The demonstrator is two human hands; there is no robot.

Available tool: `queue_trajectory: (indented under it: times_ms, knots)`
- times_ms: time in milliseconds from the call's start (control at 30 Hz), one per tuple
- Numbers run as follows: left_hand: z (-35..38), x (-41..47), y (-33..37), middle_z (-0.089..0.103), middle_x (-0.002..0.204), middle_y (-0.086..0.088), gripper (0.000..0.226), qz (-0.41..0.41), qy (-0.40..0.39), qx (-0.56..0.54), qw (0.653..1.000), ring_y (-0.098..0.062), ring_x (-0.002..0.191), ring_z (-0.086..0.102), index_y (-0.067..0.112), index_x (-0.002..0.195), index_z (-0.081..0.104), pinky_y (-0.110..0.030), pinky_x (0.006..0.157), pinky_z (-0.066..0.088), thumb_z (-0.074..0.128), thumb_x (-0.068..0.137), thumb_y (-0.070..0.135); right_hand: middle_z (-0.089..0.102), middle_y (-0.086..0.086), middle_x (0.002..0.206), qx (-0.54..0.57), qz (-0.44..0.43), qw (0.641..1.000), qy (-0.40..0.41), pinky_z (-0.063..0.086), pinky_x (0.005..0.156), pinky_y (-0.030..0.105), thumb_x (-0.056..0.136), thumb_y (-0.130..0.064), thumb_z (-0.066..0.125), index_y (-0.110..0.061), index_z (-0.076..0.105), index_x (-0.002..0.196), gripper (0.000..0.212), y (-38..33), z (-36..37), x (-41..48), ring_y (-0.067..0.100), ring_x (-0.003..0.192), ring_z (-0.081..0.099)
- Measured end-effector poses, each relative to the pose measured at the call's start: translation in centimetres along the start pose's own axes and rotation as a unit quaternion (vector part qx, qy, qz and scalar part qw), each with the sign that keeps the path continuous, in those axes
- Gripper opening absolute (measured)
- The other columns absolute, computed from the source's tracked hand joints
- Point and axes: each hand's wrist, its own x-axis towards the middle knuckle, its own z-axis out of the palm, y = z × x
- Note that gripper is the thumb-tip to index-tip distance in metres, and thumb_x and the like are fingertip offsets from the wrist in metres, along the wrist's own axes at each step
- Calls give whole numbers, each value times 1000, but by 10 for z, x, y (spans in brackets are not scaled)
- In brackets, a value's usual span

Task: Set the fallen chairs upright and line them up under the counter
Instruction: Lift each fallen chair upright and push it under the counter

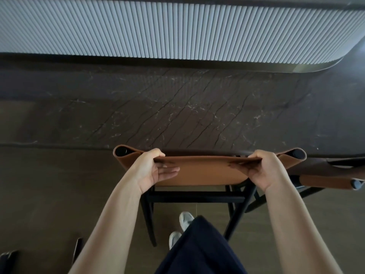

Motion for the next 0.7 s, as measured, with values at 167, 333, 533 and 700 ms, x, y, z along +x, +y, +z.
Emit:
queue_trajectory:
  times_ms: [167,333,533,700]
  knots:
    - [-9,-6,-14,57,111,-32,30,-18,-1,29,999,-45,92,68,6,123,42,-47,74,60,51,97,18,50,16,85,2,-2,1000,1,61,62,51,83,10,39,-5,48,81,18,12,-11,-9,48,89,62]
    - [-10,-15,-21,61,112,-36,10,-15,-9,31,999,-45,91,69,3,101,48,-47,74,59,43,97,11,52,29,109,3,-4,1000,8,60,71,53,82,10,39,-2,48,88,16,20,-16,-18,54,107,58]
    - [-19,-17,-34,59,115,-38,29,-7,-10,25,1000,-44,92,68,-7,122,45,-45,73,60,40,97,7,48,23,95,13,-6,1000,3,60,59,50,86,12,39,0,49,87,16,35,-23,-27,49,104,56]
    - [-36,1,-51,55,125,-37,39,-16,-16,14,1000,-44,100,66,-10,134,39,-45,77,59,38,98,6,55,21,88,10,7,1000,-5,60,55,48,87,16,38,2,49,94,19,54,-28,-11,42,88,60]
